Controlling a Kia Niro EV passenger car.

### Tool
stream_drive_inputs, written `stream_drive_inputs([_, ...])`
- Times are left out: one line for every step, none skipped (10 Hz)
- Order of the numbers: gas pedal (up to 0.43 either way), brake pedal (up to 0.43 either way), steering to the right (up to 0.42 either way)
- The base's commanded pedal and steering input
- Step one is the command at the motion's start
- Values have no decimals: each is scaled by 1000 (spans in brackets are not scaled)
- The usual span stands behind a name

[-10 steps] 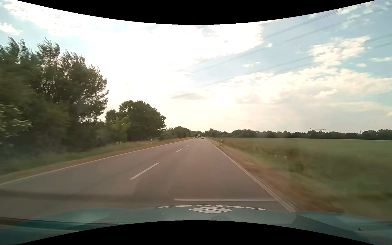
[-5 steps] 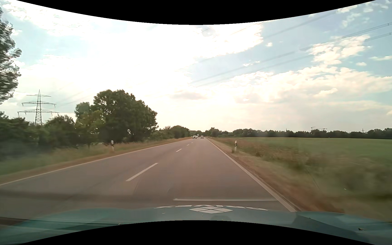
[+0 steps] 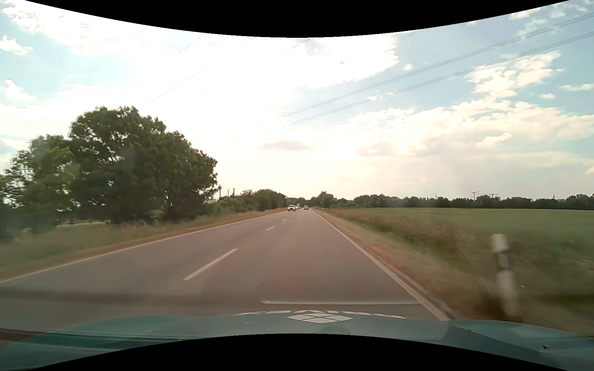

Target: Follow the waypoints while adhering to traffic rules and regulations

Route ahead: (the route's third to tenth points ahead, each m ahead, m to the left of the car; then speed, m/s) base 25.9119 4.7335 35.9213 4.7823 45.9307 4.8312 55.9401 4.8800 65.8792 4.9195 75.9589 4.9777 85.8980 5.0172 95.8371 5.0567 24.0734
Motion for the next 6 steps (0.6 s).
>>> stream_drive_inputs([240,0,-2])
stream_drive_inputs([240,0,-2])
stream_drive_inputs([248,0,-2])
stream_drive_inputs([248,0,-2])
stream_drive_inputs([248,0,-2])
stream_drive_inputs([248,0,-1])
